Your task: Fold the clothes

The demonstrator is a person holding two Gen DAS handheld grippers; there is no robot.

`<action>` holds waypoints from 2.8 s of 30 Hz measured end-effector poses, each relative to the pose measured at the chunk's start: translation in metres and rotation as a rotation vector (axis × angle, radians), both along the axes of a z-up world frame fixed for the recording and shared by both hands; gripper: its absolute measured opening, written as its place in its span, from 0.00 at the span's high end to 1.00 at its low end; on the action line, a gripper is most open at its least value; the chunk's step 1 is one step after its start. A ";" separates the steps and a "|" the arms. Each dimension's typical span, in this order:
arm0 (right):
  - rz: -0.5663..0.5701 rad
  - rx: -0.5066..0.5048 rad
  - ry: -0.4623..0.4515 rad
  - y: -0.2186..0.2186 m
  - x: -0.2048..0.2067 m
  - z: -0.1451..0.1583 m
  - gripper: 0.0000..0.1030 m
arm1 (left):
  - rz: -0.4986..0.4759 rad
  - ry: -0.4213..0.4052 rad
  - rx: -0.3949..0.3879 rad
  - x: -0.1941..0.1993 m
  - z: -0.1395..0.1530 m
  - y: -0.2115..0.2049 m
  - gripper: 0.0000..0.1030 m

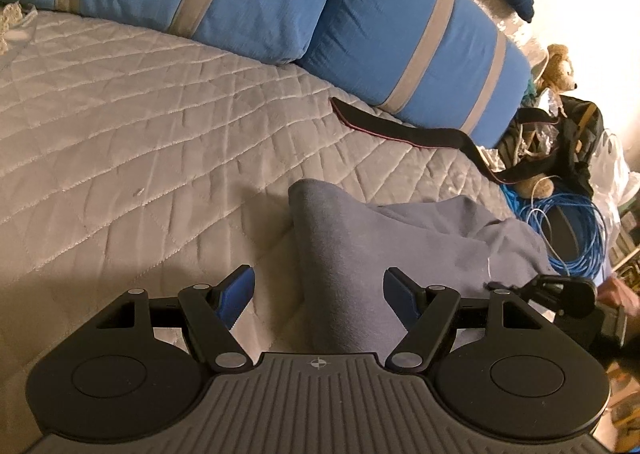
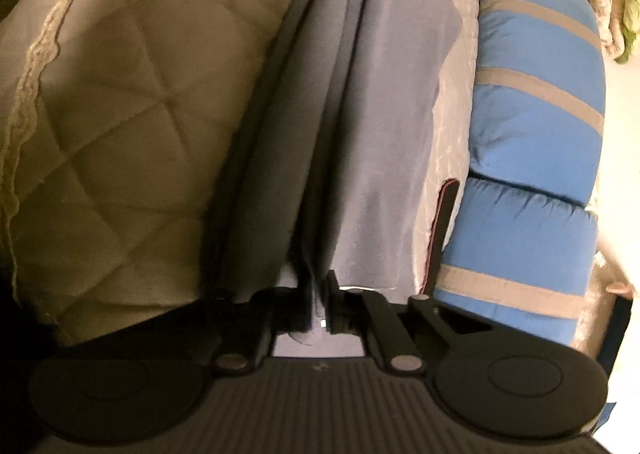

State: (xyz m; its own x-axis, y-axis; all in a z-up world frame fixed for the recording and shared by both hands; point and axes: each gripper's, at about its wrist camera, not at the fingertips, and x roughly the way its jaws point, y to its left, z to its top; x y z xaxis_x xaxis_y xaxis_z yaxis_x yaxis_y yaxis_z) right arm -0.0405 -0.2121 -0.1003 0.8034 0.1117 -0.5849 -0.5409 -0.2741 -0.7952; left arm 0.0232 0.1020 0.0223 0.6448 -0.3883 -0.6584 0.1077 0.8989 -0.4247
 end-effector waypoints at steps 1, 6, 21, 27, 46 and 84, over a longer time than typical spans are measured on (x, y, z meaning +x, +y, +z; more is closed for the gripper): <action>0.006 0.023 -0.020 0.002 0.002 0.008 0.95 | -0.012 -0.034 0.026 -0.008 0.006 -0.005 0.32; 0.017 0.146 -0.095 0.014 0.014 0.064 0.96 | -0.110 -0.255 0.242 -0.057 0.034 -0.046 0.32; 0.091 0.296 -0.231 0.060 0.029 0.161 0.97 | -0.161 -0.467 0.925 -0.072 -0.021 -0.165 0.32; 0.092 0.356 -0.242 0.063 0.034 0.177 0.97 | 0.004 -0.296 1.076 -0.048 -0.036 -0.139 0.31; -0.104 0.363 -0.115 -0.022 0.021 0.118 0.97 | -0.131 -0.430 1.304 -0.064 -0.034 -0.176 0.31; -0.935 1.157 0.330 -0.116 0.078 0.105 0.04 | -0.414 -0.399 0.674 -0.078 0.048 -0.140 0.30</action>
State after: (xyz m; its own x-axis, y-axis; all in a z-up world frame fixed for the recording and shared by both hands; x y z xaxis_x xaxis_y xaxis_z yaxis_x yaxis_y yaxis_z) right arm 0.0379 -0.3281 0.0044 0.6987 0.1614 -0.6970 -0.3523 0.9255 -0.1389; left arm -0.0547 -0.0378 0.0708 0.7688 -0.2521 -0.5877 0.5070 0.8004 0.3199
